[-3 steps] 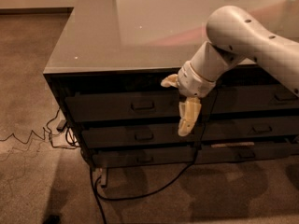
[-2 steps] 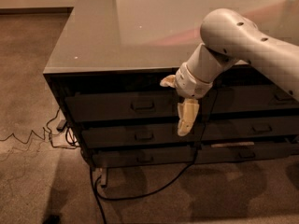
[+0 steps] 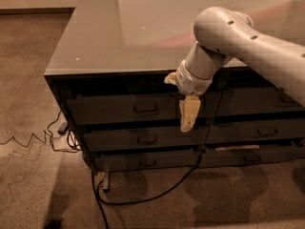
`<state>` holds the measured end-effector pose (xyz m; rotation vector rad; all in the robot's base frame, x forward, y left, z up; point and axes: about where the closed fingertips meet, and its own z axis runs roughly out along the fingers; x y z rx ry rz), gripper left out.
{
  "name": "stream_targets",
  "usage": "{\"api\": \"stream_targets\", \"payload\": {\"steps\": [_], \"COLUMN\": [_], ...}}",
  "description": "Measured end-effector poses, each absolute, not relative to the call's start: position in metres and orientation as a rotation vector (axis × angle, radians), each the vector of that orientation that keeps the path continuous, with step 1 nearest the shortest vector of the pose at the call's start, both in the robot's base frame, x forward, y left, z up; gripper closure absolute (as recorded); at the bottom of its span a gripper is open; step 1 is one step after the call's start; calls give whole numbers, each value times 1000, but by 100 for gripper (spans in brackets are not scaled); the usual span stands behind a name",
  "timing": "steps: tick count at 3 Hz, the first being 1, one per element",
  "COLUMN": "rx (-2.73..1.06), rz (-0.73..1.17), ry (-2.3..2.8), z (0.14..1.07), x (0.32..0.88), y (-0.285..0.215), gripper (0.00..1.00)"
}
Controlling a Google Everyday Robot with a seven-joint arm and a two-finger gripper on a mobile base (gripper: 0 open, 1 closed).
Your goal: Open top drawer
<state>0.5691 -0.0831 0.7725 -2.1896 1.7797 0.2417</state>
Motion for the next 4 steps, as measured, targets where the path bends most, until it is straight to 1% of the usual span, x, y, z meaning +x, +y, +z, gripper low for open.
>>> {"api": "stream_targets", "payload": {"steps": [2, 4], "rx": [-2212, -2152], "rz": [266, 394], "ry": [1765, 1828], "z": [767, 724], "x": [568, 583], "y": [-81, -97], "gripper": [0, 0]}}
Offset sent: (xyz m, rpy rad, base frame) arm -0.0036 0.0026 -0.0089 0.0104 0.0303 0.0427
